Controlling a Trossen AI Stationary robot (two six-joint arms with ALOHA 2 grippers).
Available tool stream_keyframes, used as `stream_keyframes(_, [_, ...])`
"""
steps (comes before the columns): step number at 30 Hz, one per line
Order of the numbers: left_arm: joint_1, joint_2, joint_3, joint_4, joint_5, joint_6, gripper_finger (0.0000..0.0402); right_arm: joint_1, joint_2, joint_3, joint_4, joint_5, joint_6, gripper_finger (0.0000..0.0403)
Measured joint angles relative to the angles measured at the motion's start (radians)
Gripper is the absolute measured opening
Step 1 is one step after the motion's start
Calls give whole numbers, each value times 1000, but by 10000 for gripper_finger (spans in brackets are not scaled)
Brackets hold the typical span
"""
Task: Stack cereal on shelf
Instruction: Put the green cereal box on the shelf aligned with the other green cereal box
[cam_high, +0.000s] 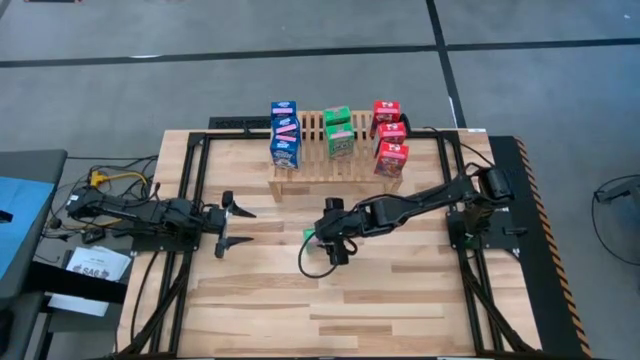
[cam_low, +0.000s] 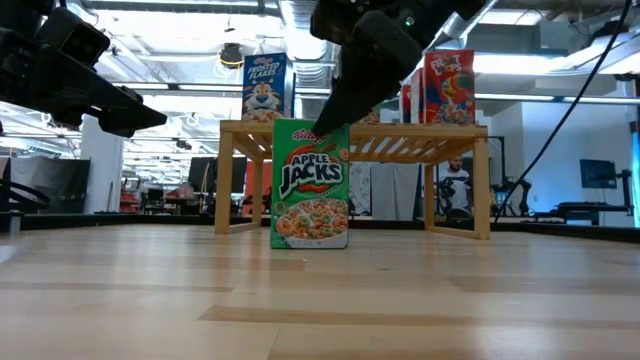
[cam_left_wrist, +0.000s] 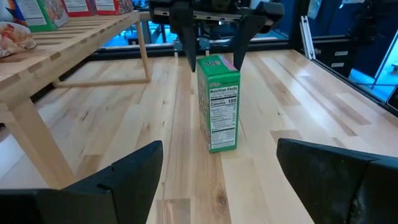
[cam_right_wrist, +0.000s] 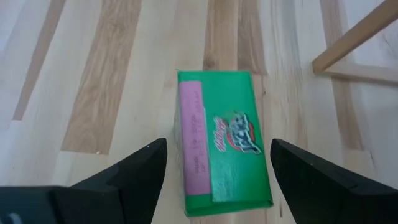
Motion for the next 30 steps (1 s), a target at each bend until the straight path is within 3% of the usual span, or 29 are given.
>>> stream_keyframes(8, [0,0,0,0,0,0,307,0,16,-1,-36,-1,19,285])
stream_keyframes(22, [0,0,0,0,-1,0,307,2,13,0,-33,-3,32,188])
stream_keyframes(30, [0,0,0,0,-1,0,307,2,-15,36,-124,-17,45,196])
